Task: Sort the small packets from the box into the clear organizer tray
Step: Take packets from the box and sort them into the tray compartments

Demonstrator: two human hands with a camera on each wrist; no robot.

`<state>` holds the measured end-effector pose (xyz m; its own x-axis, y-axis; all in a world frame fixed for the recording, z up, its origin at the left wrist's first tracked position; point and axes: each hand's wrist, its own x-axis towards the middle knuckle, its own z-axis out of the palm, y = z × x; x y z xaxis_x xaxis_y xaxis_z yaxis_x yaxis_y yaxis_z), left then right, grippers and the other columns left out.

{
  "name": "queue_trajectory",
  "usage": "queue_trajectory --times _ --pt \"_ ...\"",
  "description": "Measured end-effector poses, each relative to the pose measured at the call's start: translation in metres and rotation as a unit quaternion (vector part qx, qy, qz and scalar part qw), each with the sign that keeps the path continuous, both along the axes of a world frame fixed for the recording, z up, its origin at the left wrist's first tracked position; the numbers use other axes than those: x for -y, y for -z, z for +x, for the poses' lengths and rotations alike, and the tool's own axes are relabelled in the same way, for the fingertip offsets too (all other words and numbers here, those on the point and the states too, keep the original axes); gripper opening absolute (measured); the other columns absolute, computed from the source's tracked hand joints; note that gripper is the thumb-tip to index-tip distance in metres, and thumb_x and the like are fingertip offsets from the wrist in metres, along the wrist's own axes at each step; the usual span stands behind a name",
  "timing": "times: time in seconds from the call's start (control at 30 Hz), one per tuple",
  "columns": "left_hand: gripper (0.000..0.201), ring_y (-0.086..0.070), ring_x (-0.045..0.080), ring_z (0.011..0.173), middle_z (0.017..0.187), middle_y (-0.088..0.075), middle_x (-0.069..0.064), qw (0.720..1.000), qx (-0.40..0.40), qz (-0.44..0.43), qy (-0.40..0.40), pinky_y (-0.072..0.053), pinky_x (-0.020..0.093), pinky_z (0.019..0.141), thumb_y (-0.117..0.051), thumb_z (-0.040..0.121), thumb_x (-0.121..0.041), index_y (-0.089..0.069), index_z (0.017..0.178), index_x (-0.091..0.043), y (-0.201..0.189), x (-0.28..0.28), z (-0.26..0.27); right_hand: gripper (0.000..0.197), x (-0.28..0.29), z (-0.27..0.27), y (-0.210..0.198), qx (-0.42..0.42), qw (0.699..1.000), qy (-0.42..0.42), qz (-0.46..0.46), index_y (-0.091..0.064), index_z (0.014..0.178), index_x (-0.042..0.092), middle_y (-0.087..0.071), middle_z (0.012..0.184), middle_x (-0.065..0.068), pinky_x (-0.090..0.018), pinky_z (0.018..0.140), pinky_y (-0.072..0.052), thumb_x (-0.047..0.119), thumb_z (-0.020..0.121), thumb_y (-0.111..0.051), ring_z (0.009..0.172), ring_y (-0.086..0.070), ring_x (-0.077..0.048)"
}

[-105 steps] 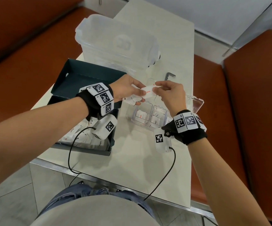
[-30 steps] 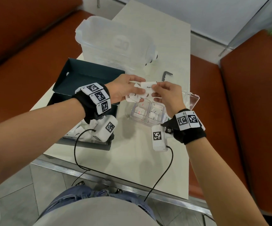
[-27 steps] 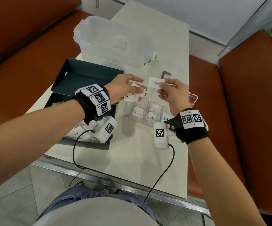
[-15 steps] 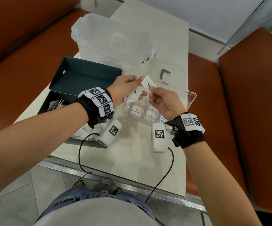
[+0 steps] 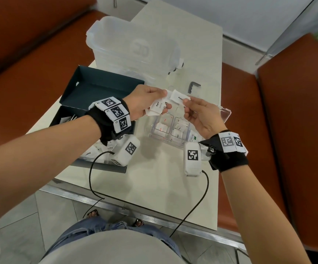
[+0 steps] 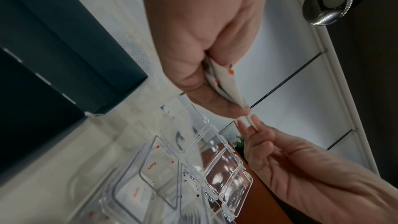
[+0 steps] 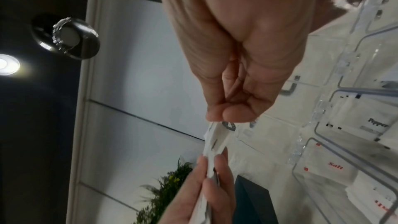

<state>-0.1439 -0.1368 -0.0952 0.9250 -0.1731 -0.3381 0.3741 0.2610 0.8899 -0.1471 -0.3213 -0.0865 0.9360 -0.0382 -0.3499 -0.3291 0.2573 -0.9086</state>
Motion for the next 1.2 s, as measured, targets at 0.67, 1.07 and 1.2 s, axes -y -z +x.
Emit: queue_trajectory --times 0.67,1.07,1.2 --pt "0.021 -0.073 0.017 0.072 0.092 -0.072 0.018 1.0 0.022 -0.008 0.006 -0.058 0.025 0.059 -0.061 0.093 -0.003 -0.064 0.112 0.007 0.0 0.006 -0.006 0.01 -0.003 -0.006 0.006 -0.027 0.996 -0.032 -0.079 -0.069 0.093 0.012 -0.066 0.076 0.001 -0.022 0.057 -0.046 0.015 0.085 -0.073 0.065 -0.06 -0.01" --pt "0.026 -0.072 0.017 0.071 0.092 -0.07 0.018 0.999 0.038 0.006 0.026 -0.057 0.024 0.06 -0.06 0.093 -0.002 -0.062 0.114 0.012 0.007 0.032 0.001 0.006 0.043 0.008 -0.002 0.129 0.908 0.034 -0.397 -0.073 0.081 0.021 -0.07 0.075 0.007 -0.016 0.065 -0.049 0.022 0.078 -0.078 0.062 -0.059 -0.001" --pt "0.025 -0.071 0.017 0.07 0.088 -0.07 0.017 0.999 0.031 -0.009 -0.002 -0.058 0.025 0.061 -0.061 0.092 -0.001 -0.062 0.112 0.014 0.012 0.029 0.003 0.012 0.047 0.01 0.006 0.208 0.802 -0.067 -0.556 -0.075 0.092 0.013 -0.071 0.083 0.003 -0.004 0.076 -0.042 0.021 0.085 -0.071 0.073 -0.063 -0.006"
